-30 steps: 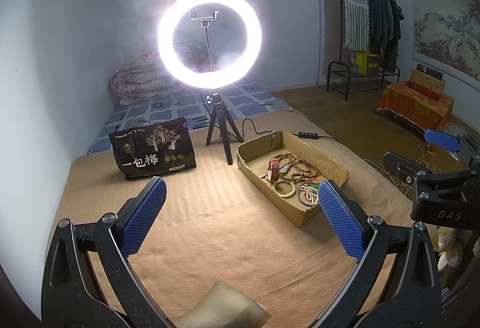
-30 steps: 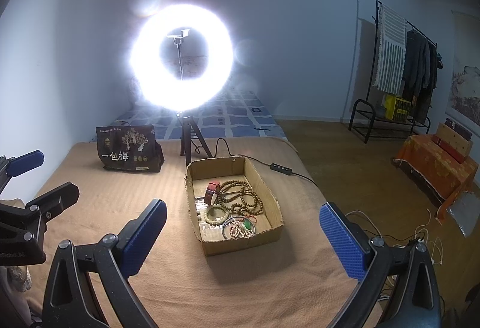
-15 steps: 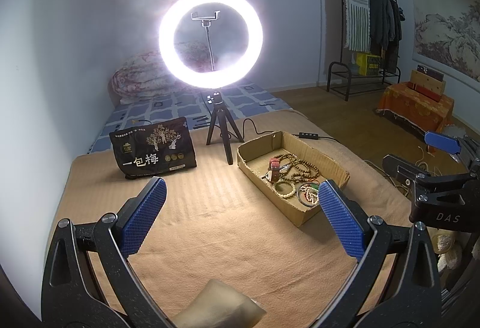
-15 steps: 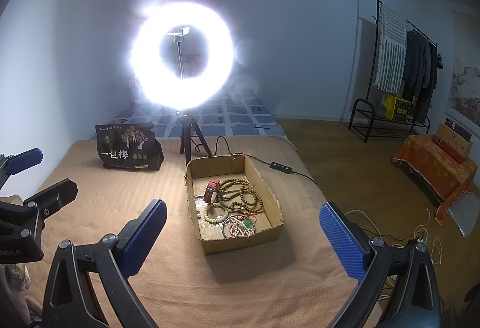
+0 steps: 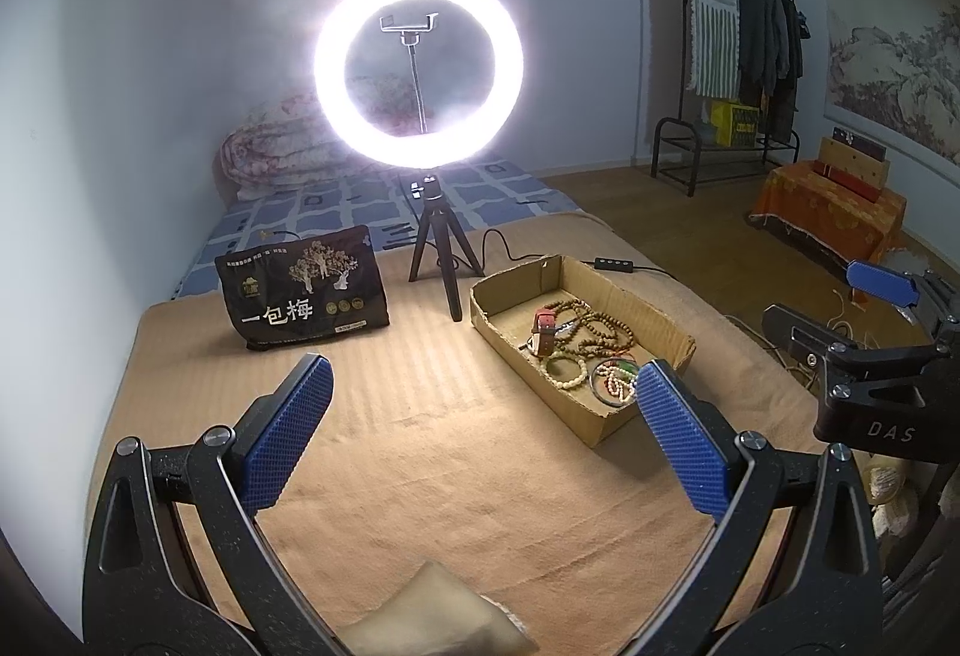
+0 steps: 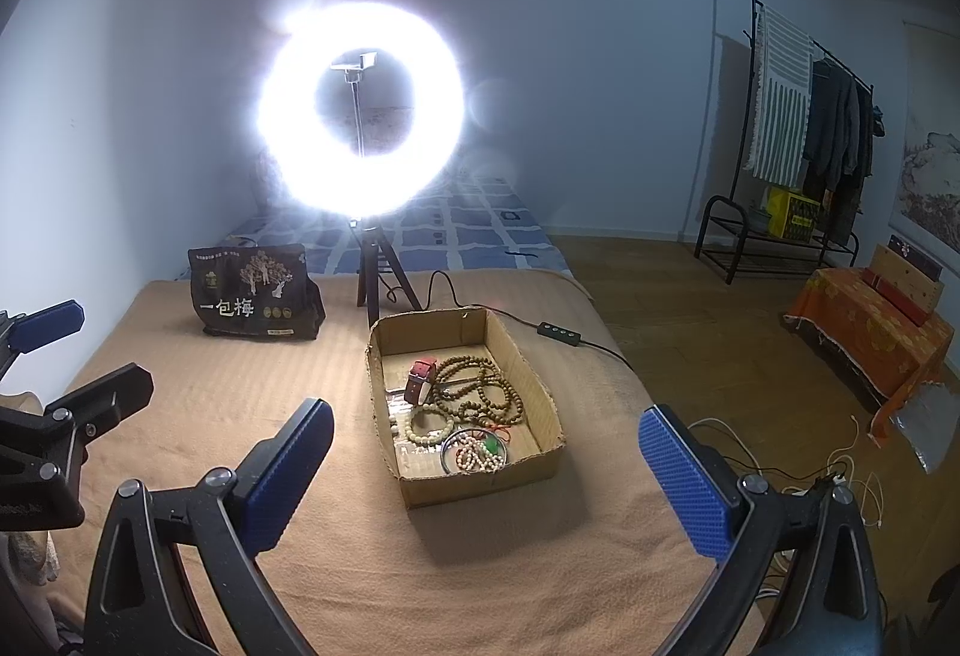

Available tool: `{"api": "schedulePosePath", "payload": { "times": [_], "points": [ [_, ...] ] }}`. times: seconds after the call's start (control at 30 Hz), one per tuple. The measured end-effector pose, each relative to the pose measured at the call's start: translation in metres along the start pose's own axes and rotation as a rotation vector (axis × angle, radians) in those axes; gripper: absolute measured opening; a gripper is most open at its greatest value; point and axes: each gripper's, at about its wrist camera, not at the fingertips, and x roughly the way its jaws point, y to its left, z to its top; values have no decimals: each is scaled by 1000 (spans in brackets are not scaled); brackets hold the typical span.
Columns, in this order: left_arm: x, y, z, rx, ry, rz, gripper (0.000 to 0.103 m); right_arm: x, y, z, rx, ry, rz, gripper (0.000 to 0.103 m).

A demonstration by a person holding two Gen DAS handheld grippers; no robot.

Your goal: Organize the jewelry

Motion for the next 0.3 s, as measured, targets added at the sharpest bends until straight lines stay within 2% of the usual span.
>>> {"api": "schedulePosePath", "payload": {
  "times": [0.3],
  "points": [
    [-3, 4, 1, -16, -24, 21, 103, -1, -1, -4, -2, 2, -2, 103]
  ]
}}
